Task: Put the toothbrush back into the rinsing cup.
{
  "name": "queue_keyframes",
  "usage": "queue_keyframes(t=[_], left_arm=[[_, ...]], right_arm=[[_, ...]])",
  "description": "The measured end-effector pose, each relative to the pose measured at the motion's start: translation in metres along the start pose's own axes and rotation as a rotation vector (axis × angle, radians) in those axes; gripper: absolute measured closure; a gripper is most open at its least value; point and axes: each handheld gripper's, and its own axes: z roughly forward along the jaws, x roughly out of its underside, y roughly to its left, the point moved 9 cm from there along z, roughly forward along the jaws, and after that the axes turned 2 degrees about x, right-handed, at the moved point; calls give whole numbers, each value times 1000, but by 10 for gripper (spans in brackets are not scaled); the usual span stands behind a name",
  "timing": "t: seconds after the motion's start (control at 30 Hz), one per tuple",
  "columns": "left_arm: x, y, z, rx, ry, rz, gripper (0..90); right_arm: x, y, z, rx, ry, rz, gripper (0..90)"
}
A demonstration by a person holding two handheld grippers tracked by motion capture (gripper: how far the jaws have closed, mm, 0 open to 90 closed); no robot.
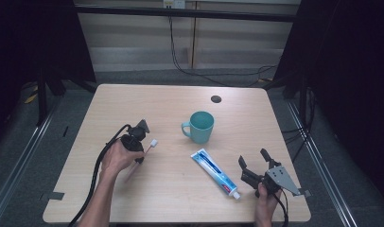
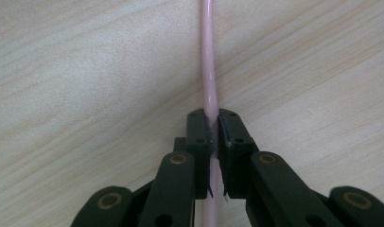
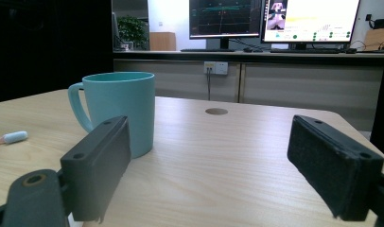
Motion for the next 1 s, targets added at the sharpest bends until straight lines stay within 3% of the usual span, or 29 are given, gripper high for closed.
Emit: queue_keyframes(t=[0.03, 0.13, 0.17, 0.33, 0.37, 0.67, 0.77, 1.0], left_arm=[[-1, -1, 0, 24, -15, -8, 843], [0, 0, -2, 22, -44, -18, 844], [-2, -2, -5, 55, -75, -27, 844], [-3, -2, -12, 76, -120, -31, 844], [-4, -3, -18, 92, -160, -37, 843], [-7, -6, -32, 119, -266, -40, 844], [-9, -9, -35, 115, -321, -29, 844], [-11, -11, -44, 110, -393, 11, 844]], right_arm=[[0, 0, 0, 0, -2, -2, 137], [0, 0, 0, 0, -2, -2, 136], [0, 0, 0, 0, -1, -2, 137], [0, 0, 0, 1, -2, -2, 137], [0, 0, 0, 0, -2, -2, 137], [0, 0, 0, 1, -2, -2, 136], [0, 0, 0, 1, -2, -2, 136], [0, 0, 0, 0, -1, -2, 136]])
